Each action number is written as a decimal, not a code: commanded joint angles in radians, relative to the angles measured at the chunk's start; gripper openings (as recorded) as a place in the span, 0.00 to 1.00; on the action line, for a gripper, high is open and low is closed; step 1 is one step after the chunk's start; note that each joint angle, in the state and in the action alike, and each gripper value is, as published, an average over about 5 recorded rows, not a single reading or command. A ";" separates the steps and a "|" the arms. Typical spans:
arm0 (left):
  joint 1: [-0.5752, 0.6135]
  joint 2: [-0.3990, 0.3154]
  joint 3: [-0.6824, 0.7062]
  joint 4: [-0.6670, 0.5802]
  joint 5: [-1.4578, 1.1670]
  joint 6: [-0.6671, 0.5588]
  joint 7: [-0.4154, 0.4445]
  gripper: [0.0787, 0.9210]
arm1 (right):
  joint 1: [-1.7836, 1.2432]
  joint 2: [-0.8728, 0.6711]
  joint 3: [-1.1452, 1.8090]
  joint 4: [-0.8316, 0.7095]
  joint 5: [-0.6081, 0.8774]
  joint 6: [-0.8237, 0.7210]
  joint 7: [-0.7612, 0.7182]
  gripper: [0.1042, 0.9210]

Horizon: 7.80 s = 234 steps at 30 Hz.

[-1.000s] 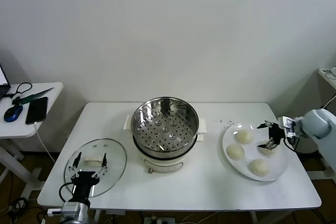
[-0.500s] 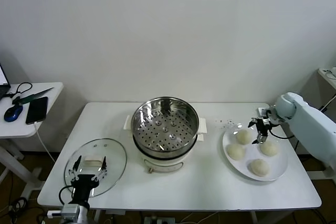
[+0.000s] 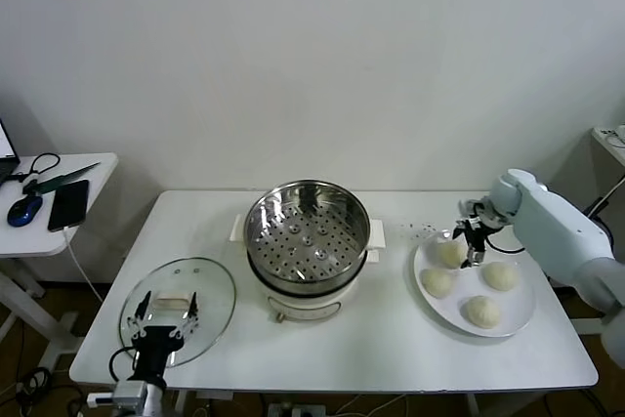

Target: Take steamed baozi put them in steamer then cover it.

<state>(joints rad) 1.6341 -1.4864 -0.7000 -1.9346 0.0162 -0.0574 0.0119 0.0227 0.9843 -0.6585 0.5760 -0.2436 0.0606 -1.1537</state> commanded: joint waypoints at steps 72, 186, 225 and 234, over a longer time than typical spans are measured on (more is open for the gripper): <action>0.075 -0.016 0.009 -0.052 0.014 0.007 -0.015 0.88 | 0.304 0.492 -0.371 0.364 -0.450 0.648 0.017 0.69; 0.115 -0.010 0.012 -0.053 0.031 -0.003 -0.016 0.88 | 0.063 -0.240 -0.268 0.470 0.398 -0.254 0.041 0.72; 0.127 -0.003 0.056 -0.083 0.033 -0.035 -0.008 0.88 | 0.632 0.436 -0.789 0.441 1.012 -0.416 0.189 0.71; 0.117 0.000 0.049 -0.074 0.031 -0.033 -0.009 0.88 | 0.543 0.504 -0.805 0.383 1.000 -0.435 0.233 0.71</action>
<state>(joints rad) 1.7528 -1.4875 -0.6513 -2.0101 0.0485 -0.0900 0.0027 0.6229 1.3977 -1.4543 1.0023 0.7440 -0.3633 -0.9452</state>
